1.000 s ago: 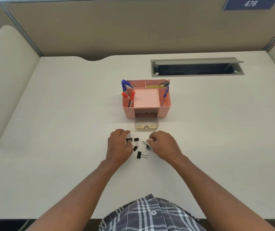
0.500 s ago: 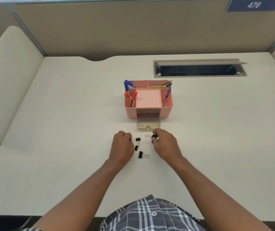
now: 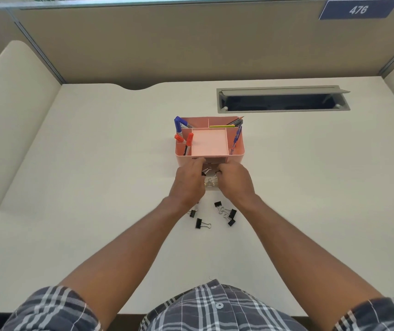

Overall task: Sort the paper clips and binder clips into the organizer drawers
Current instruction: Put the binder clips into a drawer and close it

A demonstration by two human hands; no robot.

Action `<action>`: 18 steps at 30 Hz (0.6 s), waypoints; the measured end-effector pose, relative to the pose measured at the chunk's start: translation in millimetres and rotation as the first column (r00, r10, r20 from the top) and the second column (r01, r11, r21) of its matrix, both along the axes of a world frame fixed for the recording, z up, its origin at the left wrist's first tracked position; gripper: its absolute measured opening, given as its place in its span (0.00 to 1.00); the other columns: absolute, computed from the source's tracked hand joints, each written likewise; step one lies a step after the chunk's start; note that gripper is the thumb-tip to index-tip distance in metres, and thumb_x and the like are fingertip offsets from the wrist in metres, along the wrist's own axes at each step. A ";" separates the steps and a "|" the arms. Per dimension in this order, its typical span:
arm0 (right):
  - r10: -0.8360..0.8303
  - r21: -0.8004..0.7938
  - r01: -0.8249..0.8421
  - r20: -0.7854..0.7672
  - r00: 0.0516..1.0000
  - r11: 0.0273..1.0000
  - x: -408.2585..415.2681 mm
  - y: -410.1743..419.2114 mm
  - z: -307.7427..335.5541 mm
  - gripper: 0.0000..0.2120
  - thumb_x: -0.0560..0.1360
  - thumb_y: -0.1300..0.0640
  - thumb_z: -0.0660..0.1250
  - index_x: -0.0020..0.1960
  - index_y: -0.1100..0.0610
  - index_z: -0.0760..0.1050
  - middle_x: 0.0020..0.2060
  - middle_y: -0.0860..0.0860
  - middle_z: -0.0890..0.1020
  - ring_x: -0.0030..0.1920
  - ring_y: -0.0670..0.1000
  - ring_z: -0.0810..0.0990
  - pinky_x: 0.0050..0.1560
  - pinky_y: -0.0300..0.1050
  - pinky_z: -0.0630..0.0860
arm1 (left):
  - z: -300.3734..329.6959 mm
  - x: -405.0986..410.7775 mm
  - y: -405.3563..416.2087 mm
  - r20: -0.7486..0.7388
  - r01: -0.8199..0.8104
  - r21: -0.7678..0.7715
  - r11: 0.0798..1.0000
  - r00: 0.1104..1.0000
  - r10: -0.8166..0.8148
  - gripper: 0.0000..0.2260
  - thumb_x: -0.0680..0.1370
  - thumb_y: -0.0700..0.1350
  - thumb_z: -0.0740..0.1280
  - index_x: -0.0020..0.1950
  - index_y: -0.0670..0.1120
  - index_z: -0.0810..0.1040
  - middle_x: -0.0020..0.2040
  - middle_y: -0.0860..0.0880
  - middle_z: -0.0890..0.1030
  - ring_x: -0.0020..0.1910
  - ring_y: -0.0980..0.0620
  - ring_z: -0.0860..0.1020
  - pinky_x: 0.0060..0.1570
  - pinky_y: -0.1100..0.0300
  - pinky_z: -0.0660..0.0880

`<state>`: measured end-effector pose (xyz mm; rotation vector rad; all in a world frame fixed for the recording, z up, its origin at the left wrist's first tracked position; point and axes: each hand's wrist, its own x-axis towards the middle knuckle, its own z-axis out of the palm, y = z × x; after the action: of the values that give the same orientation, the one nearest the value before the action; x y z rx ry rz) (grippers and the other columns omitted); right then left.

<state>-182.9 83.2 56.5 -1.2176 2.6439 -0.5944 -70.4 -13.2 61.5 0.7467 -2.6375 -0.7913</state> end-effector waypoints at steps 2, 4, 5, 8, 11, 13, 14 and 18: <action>0.016 0.020 -0.016 0.003 1.000 1.000 0.3 -2.0 -1.4 0.09 0.73 0.65 0.62 0.45 0.61 0.82 0.43 0.57 0.82 0.40 0.57 0.78 0.37 0.47 0.75 | -3.4 -1.1 0.0 0.026 0.008 0.015 1.000 1.000 -0.009 0.17 0.74 0.32 0.64 0.61 0.44 0.74 0.57 0.46 0.81 0.52 0.44 0.79 0.50 0.46 0.79; 0.025 0.034 -0.026 0.025 0.999 0.999 -0.3 -3.1 -0.5 0.10 0.74 0.65 0.61 0.45 0.60 0.82 0.42 0.56 0.82 0.40 0.56 0.78 0.39 0.47 0.77 | -6.3 0.8 1.5 0.021 0.012 0.018 1.000 1.000 -0.012 0.17 0.74 0.32 0.65 0.62 0.44 0.73 0.58 0.45 0.80 0.53 0.43 0.79 0.53 0.48 0.79; 0.022 0.037 -0.023 0.036 0.999 0.999 -1.2 -2.5 0.6 0.10 0.75 0.64 0.61 0.45 0.60 0.81 0.41 0.56 0.82 0.40 0.56 0.79 0.40 0.48 0.77 | -7.2 2.9 1.8 -0.004 0.013 -0.002 1.000 1.000 -0.013 0.18 0.74 0.31 0.65 0.62 0.43 0.73 0.58 0.44 0.80 0.53 0.43 0.79 0.53 0.49 0.79; -0.023 -0.024 0.025 0.082 0.996 0.999 -1.9 7.4 5.7 0.11 0.76 0.63 0.60 0.44 0.58 0.81 0.40 0.53 0.83 0.40 0.55 0.79 0.40 0.48 0.76 | -10.2 16.6 2.4 -0.105 -0.014 -0.055 0.998 0.994 0.009 0.14 0.74 0.30 0.65 0.58 0.40 0.76 0.51 0.43 0.80 0.48 0.43 0.78 0.48 0.50 0.78; -0.038 0.020 0.035 0.134 0.990 0.999 8.5 27.3 2.0 0.10 0.75 0.60 0.59 0.40 0.55 0.79 0.37 0.51 0.82 0.38 0.55 0.78 0.37 0.46 0.74 | -23.0 39.3 6.0 -0.062 -0.114 -0.014 0.993 0.992 0.113 0.07 0.76 0.36 0.64 0.52 0.43 0.77 0.47 0.46 0.79 0.46 0.45 0.77 0.46 0.51 0.76; -0.021 0.167 -0.005 0.152 0.988 0.986 20.7 38.7 -8.0 0.09 0.76 0.56 0.60 0.42 0.55 0.79 0.39 0.51 0.82 0.41 0.57 0.78 0.40 0.47 0.75 | -33.5 52.1 11.2 0.088 -0.181 0.038 0.983 0.980 0.177 0.08 0.78 0.43 0.65 0.57 0.44 0.77 0.50 0.45 0.79 0.50 0.45 0.77 0.50 0.51 0.75; -0.011 0.220 -0.023 0.151 0.989 0.975 27.3 42.4 -13.8 0.09 0.76 0.54 0.61 0.46 0.55 0.79 0.42 0.52 0.82 0.44 0.57 0.79 0.43 0.48 0.76 | -37.4 56.2 14.4 0.171 -0.192 0.046 0.980 0.968 0.182 0.11 0.78 0.47 0.65 0.60 0.45 0.77 0.53 0.45 0.78 0.53 0.45 0.76 0.51 0.52 0.74; 0.017 0.250 -0.038 0.084 0.996 0.967 47.4 45.6 -31.1 0.13 0.77 0.49 0.63 0.54 0.56 0.78 0.50 0.55 0.79 0.54 0.58 0.75 0.46 0.49 0.74 | -43.8 54.2 27.2 0.287 -0.188 0.031 0.982 0.942 0.171 0.16 0.78 0.53 0.66 0.60 0.45 0.77 0.54 0.44 0.76 0.55 0.44 0.74 0.52 0.54 0.73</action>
<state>-135.4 128.8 25.3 -1.1276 2.5353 -0.2852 -16.2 14.1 17.7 1.1787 -2.7478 -0.7616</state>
